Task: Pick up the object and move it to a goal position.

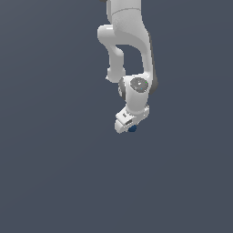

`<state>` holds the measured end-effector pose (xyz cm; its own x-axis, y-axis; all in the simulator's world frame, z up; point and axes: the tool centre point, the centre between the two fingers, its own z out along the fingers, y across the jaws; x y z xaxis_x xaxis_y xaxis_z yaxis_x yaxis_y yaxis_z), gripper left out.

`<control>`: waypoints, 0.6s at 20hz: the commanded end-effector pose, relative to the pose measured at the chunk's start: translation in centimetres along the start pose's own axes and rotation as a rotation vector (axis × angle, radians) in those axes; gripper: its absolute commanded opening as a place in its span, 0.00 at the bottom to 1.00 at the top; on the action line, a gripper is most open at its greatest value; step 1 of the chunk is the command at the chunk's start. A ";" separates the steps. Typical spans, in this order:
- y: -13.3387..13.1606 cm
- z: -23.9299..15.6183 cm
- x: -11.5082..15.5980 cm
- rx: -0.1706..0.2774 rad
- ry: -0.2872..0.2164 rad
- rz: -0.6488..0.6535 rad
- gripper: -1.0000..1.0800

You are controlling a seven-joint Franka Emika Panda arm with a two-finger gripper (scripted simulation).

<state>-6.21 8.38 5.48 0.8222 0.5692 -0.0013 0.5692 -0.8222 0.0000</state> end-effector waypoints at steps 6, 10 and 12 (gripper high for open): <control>1.3 -5.3 -0.8 -0.001 0.001 -0.001 0.00; 2.3 -9.3 -1.4 0.000 0.002 -0.001 0.00; 2.8 -11.5 -1.7 0.000 0.002 -0.001 0.00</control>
<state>-6.02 5.58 15.24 0.8216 0.5701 -0.0008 0.5701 -0.8216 -0.0005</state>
